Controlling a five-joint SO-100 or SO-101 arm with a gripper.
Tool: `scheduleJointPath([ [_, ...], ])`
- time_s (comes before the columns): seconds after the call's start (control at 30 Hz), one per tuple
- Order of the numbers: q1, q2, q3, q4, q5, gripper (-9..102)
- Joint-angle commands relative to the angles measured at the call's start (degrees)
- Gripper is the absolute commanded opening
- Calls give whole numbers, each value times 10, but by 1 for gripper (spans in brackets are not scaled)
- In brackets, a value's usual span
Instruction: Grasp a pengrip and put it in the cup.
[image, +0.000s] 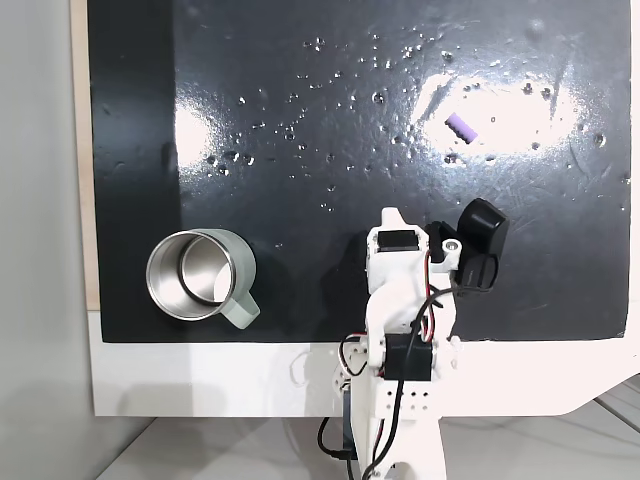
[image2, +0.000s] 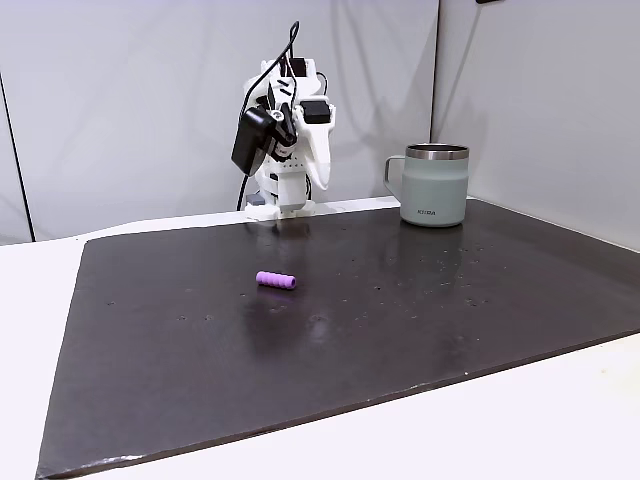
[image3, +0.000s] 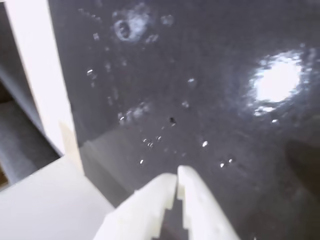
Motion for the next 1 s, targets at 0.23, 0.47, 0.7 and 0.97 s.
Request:
scheduleJointPath([
  [0.23, 76, -301, -187, -67, 35, 0],
  [0.47, 125, -457, -296, -65, 50, 0],
  [0.7, 152, -547, -359, -69, 47, 0],
  [0.97, 194, -635, -414, -91, 24, 0],
])
